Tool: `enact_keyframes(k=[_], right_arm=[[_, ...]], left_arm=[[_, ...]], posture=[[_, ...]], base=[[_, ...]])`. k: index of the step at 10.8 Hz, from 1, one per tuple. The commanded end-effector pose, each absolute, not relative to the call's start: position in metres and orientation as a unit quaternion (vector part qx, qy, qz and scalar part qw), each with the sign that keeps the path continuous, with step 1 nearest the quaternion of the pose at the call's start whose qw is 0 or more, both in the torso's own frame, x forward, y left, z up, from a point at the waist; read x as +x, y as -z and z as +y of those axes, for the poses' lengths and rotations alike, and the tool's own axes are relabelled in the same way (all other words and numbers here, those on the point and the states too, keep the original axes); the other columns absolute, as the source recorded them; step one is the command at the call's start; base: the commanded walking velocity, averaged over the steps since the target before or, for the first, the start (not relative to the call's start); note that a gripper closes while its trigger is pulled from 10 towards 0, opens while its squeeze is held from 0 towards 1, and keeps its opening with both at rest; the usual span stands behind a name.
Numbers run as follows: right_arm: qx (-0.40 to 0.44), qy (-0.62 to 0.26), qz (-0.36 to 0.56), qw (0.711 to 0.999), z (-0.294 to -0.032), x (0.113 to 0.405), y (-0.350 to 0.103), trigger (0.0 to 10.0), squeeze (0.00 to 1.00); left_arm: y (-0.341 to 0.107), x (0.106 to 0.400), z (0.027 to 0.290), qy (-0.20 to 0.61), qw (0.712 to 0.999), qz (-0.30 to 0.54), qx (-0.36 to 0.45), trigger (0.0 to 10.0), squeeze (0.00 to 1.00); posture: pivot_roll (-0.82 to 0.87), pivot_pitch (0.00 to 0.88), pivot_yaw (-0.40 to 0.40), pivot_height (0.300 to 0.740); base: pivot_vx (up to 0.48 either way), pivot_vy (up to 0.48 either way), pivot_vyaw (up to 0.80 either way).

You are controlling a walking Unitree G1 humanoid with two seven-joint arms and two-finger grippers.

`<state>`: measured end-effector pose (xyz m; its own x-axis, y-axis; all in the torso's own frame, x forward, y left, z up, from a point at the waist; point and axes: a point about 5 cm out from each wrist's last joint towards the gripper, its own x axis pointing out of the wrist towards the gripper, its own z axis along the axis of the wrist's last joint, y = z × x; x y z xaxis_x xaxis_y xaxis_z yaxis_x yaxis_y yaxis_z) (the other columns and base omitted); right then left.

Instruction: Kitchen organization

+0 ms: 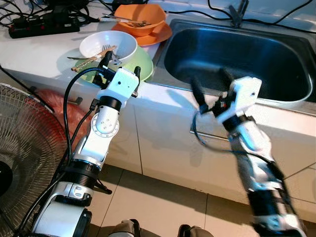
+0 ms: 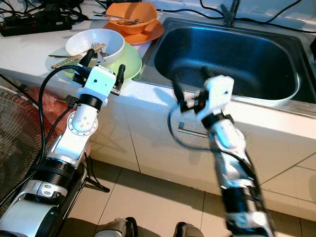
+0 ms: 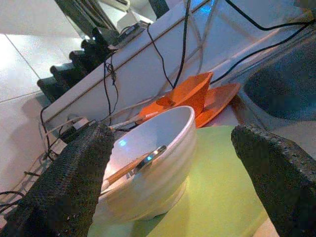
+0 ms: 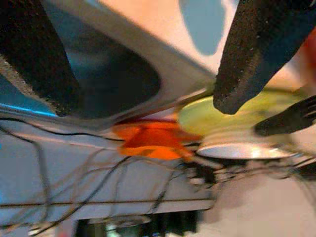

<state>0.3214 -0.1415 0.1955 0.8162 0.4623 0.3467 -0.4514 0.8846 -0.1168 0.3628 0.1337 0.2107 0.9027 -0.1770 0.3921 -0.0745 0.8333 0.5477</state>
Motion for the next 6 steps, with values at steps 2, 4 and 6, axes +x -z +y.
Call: enact_keyframes(k=[2, 4, 6], right_arm=[[-0.029, -0.309, -0.176, 0.934, -0.145, 0.311, -0.196, 10.0, 0.00], [-0.040, -0.340, -0.160, 0.926, -0.151, 0.307, -0.195, 10.0, 0.00], [-0.027, -0.367, -0.156, 0.917, -0.150, 0.303, -0.195, 10.0, 0.00]], left_arm=[[-0.211, 0.363, 0.133, 0.028, 0.930, -0.221, 0.293, 10.0, 0.00], [-0.211, 0.363, 0.133, 0.031, 0.930, -0.220, 0.294, 10.0, 0.00], [-0.211, 0.364, 0.135, 0.030, 0.929, -0.217, 0.297, 10.0, 0.00]], posture=[[0.03, 0.129, 0.001, 0.740], [0.03, 0.137, 0.002, 0.740], [0.03, 0.140, 0.005, 0.740]], base=[[0.000, 0.000, 0.00], [0.000, 0.000, 0.00], [0.000, 0.000, 0.00]])
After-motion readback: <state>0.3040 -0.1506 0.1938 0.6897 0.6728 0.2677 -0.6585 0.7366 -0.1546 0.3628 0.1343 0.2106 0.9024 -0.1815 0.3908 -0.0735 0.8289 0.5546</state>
